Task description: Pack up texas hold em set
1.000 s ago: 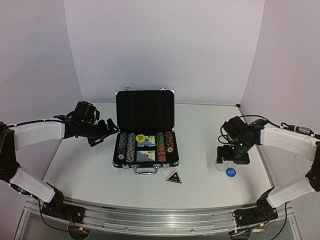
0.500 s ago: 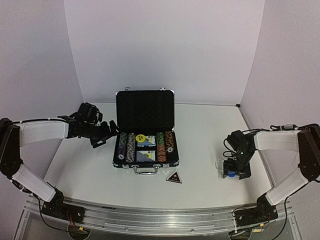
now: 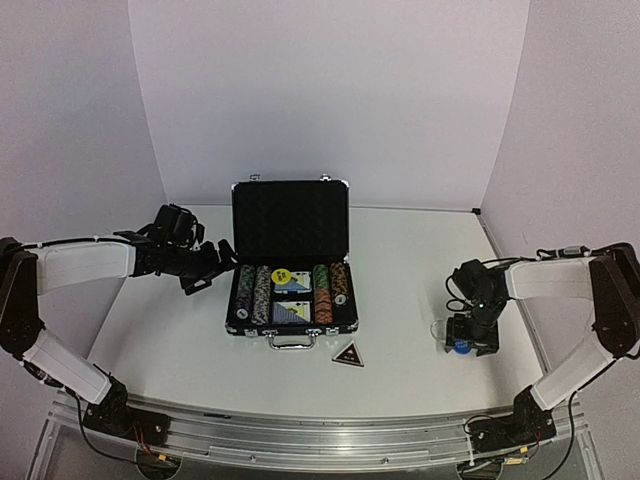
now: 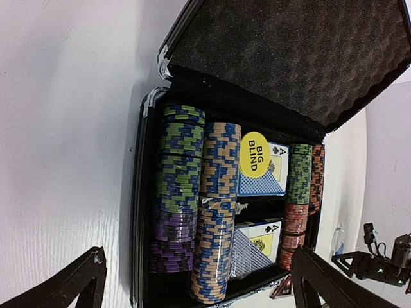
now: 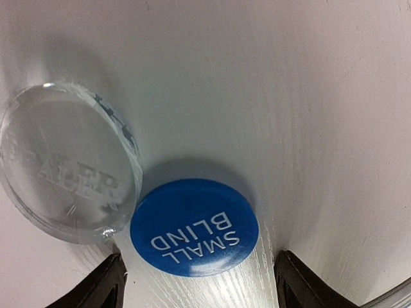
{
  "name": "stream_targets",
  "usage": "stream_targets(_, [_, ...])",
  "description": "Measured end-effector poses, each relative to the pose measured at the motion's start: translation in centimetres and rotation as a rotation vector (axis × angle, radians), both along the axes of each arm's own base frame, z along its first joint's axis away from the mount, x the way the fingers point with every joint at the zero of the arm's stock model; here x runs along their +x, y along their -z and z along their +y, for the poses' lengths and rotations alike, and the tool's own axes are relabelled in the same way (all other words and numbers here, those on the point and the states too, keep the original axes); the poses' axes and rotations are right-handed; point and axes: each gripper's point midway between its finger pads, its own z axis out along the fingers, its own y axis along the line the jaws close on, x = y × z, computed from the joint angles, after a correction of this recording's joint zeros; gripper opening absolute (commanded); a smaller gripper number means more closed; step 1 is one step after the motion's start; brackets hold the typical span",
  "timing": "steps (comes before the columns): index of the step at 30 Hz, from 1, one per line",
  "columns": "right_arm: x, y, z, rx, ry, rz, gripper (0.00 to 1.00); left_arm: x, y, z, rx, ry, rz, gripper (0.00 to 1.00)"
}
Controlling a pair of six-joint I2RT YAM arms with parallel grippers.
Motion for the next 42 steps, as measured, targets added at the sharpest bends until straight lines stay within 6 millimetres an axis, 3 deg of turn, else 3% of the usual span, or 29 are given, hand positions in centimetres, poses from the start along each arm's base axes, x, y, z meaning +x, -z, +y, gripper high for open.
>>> stream_targets(14, [2.7, 0.0, 0.4, -0.008, 0.018, -0.062, 0.65, 0.0, 0.0, 0.0, -0.001, 0.003, 0.0, 1.0])
stream_targets(21, [2.7, 0.0, 0.4, -0.006, 0.029, -0.067, 0.62, -0.1, 0.0, -0.1, -0.001, 0.01, -0.001, 1.0])
stream_targets(29, [2.6, 0.0, 0.4, -0.008, 0.033, -0.069, 0.48, -0.2, -0.1, -0.3, -0.009, 0.02, 0.003, 1.0])
stream_targets(42, [1.5, -0.8, 0.0, -0.008, 0.032, -0.062, 0.44, -0.2, -0.1, -0.3, -0.012, 0.022, 0.003, 1.0])
